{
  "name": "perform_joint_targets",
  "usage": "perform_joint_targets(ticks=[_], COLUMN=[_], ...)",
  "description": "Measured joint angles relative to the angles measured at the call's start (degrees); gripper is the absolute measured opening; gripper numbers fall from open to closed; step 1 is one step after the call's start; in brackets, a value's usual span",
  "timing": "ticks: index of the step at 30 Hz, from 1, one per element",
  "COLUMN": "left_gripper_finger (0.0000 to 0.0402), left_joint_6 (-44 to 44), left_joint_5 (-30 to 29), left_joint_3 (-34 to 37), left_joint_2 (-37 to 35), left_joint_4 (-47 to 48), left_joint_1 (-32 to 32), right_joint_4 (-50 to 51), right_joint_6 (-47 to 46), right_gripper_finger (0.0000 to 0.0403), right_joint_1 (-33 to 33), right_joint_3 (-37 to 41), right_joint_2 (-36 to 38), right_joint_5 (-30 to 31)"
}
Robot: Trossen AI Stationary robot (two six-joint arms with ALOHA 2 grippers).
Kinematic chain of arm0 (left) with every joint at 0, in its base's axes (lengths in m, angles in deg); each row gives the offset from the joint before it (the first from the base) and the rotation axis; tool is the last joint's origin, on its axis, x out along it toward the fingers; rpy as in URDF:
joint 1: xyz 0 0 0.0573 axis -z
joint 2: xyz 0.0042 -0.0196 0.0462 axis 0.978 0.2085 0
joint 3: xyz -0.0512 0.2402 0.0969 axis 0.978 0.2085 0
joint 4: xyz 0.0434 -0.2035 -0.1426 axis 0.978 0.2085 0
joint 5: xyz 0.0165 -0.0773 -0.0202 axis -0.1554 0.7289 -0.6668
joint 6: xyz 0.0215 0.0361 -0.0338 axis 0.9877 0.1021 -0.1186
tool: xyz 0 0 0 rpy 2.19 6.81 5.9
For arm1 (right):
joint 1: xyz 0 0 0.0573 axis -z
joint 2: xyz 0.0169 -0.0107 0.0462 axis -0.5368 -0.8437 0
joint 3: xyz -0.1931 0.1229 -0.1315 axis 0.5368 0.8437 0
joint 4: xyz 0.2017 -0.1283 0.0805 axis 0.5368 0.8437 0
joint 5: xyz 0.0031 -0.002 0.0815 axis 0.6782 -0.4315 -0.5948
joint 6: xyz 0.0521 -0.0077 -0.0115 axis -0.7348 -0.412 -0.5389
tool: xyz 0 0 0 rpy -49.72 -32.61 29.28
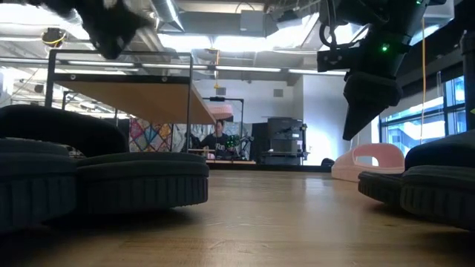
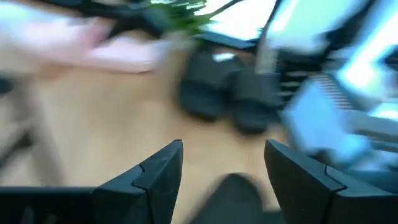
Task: Pick and place slides into the shelf
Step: Put the pink slide on the shelf
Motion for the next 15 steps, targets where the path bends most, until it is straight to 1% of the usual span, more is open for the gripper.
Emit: perform_joint_targets(ticks=[4, 6, 8, 10, 12, 15], left_gripper_finger=[0.0217, 0.0217, 0.0217, 0.0217, 0.0217, 0.0217], left_joint_6=[-0.54, -1.36, -1.04, 0.27, 1.74, 3.2], left_joint_5=[8.48, 11.33, 13.0, 12.95, 11.2, 4.32], left_joint_3=[0.0, 0.0, 0.0, 0.0, 0.0, 0.0], left_joint_2=[-0.03, -0.06, -0.83, -2.51, -4.8, -10.02], left_joint_4=[-4.43, -5.7, -5.15, -4.21, -2.1, 1.94], left_joint_1=[1.64, 2.52, 3.74, 5.2, 6.98, 10.41], right_joint_4=[0.02, 0.02, 0.02, 0.04, 0.09, 0.09], right_joint_6=[0.0, 0.03, 1.06, 2.18, 2.75, 2.56], right_gripper_finger=[0.0226, 0.0226, 0.0226, 0.0226, 0.0226, 0.0226], right_joint_1=[0.0, 0.0, 0.0, 0.0, -0.02, 0.0], right_joint_3=[-0.02, -0.02, -0.02, -0.02, -0.02, -0.02], right_joint_2=[0.0, 0.0, 0.0, 0.0, 0.0, 0.0], right_joint_5=[0.0, 0.0, 0.0, -0.02, -0.02, -1.78])
